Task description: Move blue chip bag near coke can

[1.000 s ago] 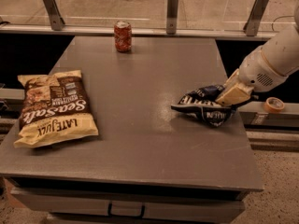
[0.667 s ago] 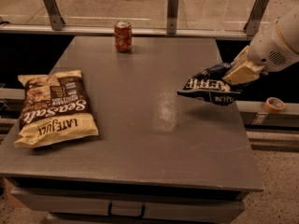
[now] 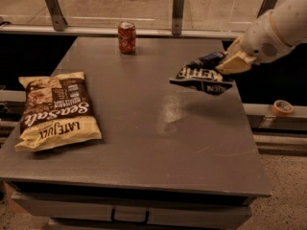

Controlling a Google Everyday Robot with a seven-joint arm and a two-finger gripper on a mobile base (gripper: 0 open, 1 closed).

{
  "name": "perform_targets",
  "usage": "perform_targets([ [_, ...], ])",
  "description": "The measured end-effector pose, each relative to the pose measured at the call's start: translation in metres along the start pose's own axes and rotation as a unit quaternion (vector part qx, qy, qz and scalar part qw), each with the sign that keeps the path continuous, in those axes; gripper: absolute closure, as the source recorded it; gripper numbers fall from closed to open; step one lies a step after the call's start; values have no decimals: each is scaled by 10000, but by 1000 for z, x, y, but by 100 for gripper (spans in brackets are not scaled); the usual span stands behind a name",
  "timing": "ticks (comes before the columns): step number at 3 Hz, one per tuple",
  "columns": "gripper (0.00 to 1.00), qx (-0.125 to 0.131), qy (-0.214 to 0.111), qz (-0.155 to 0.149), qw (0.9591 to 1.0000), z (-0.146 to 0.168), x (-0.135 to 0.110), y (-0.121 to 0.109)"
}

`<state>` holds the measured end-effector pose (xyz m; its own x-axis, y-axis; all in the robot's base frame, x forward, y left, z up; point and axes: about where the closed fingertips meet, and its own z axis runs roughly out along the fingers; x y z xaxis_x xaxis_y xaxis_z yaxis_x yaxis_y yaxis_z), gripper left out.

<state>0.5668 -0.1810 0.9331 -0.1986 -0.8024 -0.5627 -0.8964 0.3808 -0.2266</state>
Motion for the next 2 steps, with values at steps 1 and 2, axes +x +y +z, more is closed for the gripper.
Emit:
perform_targets([
  [1, 100, 89, -664, -248, 9974, 25, -57, -29],
  [2, 100, 110, -1134, -326, 9930, 67, -112, -49],
])
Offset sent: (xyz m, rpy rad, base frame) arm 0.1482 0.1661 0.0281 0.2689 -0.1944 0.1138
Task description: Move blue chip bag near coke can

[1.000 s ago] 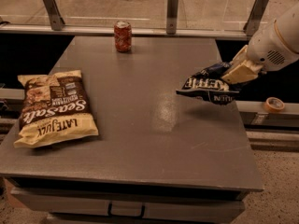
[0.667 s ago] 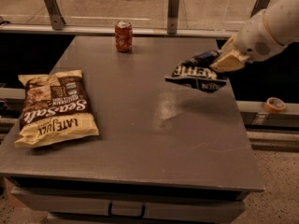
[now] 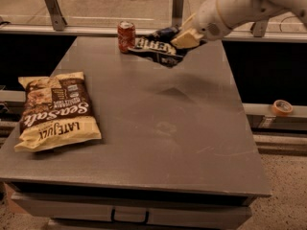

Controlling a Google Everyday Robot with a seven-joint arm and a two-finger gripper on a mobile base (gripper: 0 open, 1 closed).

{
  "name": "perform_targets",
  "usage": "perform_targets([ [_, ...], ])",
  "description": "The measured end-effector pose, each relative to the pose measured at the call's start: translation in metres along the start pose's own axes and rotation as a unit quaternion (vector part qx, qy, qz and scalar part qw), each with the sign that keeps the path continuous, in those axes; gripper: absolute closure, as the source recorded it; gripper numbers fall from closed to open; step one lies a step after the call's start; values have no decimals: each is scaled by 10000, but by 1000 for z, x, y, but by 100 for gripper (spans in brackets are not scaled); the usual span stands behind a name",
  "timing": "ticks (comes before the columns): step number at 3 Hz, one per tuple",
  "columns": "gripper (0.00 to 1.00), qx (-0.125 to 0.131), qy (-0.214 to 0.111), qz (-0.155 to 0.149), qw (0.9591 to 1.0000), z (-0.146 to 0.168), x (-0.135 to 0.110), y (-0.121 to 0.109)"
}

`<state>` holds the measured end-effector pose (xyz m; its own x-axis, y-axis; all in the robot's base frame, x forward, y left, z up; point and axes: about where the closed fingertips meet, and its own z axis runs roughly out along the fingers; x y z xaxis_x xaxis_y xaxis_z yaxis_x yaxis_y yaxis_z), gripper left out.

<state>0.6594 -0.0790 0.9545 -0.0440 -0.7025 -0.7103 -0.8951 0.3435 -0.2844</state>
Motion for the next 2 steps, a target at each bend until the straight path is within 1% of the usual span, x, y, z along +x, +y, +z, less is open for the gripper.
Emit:
perform_targets([
  [1, 100, 104, -251, 65, 9996, 49, -25, -20],
  [2, 82, 334, -350, 150, 9987, 91, -42, -40],
])
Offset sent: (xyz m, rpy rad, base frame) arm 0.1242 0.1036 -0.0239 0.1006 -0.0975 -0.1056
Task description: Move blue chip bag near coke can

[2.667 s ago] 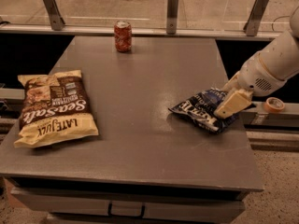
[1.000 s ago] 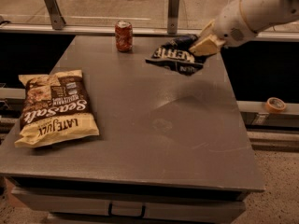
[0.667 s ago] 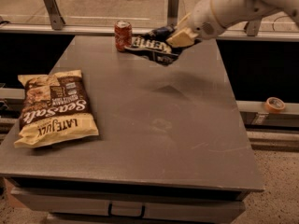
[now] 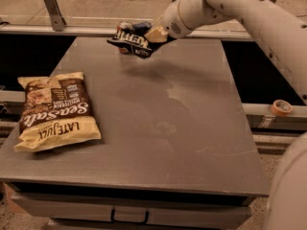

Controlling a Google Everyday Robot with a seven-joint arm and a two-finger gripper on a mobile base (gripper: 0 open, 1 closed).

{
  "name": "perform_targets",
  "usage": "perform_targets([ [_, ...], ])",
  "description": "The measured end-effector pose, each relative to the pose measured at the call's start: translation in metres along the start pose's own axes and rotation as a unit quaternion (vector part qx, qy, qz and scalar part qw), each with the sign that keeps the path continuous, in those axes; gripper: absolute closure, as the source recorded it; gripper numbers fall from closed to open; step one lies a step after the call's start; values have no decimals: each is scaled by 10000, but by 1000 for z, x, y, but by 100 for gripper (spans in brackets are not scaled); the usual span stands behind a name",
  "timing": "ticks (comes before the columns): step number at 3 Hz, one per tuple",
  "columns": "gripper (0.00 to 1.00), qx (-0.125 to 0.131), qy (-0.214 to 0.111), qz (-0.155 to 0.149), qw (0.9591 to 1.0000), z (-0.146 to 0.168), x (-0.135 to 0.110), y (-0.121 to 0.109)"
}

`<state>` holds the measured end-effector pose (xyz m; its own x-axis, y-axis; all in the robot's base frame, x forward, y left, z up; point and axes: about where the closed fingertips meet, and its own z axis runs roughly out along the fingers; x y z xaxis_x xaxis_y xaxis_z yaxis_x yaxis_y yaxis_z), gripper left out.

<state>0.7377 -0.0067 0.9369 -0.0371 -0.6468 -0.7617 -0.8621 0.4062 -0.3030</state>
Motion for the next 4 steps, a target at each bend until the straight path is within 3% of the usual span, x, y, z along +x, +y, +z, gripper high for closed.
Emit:
perform_targets([
  [1, 59, 178, 38, 75, 9998, 27, 5, -20],
  [3, 12, 408, 179, -39, 9990, 46, 24, -43],
  [4, 0, 531, 208, -184, 9982, 42, 28, -52],
])
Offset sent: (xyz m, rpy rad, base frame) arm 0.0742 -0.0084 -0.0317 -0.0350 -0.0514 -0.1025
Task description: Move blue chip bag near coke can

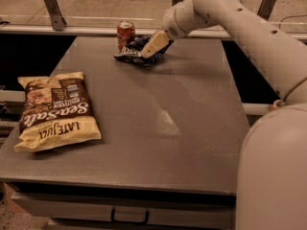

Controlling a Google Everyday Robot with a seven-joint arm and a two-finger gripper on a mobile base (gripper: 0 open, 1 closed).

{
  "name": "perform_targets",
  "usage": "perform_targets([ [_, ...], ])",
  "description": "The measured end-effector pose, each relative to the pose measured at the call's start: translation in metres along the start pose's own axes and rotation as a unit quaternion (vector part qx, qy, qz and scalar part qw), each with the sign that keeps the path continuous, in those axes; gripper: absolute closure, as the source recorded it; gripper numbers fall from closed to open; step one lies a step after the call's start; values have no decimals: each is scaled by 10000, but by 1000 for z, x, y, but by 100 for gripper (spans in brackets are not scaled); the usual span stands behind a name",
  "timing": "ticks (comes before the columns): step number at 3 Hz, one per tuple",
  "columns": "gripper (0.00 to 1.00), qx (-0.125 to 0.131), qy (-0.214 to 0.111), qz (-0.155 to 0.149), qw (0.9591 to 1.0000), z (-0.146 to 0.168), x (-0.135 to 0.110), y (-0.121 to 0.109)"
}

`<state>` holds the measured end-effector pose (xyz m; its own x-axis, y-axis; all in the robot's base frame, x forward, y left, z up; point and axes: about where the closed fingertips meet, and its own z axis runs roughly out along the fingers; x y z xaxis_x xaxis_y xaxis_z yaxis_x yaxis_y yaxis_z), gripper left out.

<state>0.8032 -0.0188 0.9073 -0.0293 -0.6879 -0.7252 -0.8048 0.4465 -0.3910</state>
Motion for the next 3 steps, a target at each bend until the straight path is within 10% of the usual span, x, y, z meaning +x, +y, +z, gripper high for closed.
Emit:
perform_targets([
  [2, 0, 139, -257, 20, 9996, -63, 19, -31],
  [3, 0, 344, -697, 121, 9969, -169, 34, -57],
])
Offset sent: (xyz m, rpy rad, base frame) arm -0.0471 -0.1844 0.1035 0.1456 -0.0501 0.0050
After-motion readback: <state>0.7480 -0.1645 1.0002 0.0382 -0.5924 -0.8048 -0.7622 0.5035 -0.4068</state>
